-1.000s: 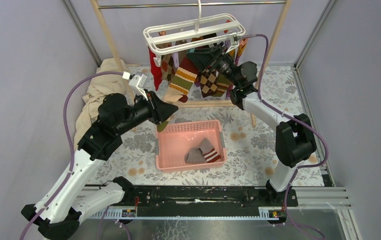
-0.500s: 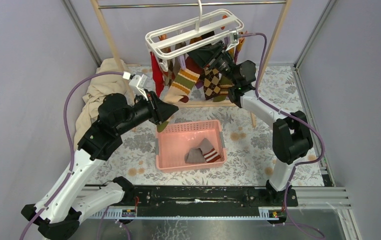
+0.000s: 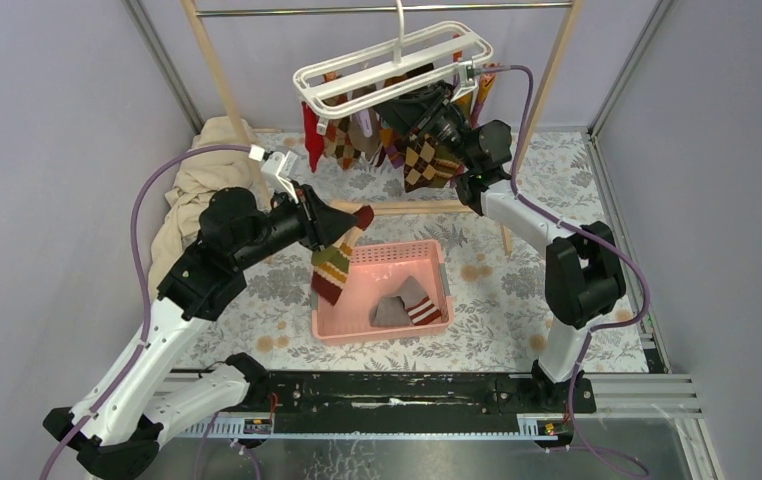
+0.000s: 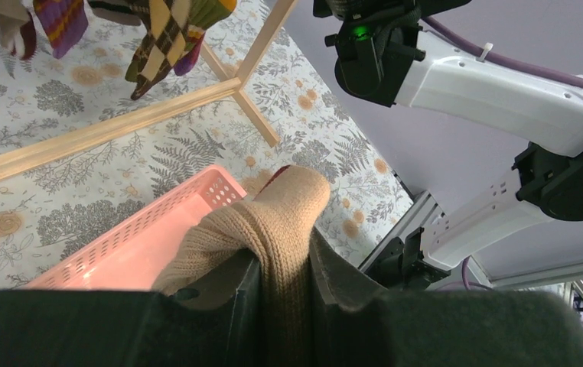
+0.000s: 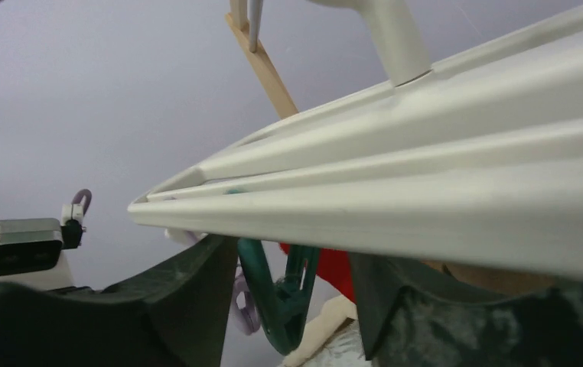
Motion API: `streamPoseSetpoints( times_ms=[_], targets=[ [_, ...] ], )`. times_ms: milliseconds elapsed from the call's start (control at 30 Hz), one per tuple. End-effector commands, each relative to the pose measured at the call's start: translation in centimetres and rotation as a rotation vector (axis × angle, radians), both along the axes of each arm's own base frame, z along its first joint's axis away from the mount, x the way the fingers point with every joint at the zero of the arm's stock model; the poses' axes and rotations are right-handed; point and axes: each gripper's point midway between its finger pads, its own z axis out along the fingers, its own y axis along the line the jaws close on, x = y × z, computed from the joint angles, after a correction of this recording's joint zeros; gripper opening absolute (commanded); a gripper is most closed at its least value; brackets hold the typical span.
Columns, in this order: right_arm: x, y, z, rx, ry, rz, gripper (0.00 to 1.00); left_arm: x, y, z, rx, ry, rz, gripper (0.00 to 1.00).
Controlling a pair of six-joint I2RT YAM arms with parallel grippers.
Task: Remove the socks clipped to the hanger
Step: Remove the sock from the hanger, then place the sock in the bin.
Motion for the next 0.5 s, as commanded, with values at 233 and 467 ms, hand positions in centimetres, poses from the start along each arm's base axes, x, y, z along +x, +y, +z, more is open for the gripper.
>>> streamPoseSetpoints(
  times_ms=[233, 467],
  targets=[
    [-3.5, -1.8, -1.3, -0.055, 0.006, -0.041, 0.77, -0.6, -1.5, -3.5, -0.016, 0.075, -0.077, 0.29],
    [-6.0, -3.6, -5.7, -0.189, 0.078, -0.095, 0.79, -0.4, -1.8, -8.0, 0.008, 0.154, -0.073, 0.33]
  ],
)
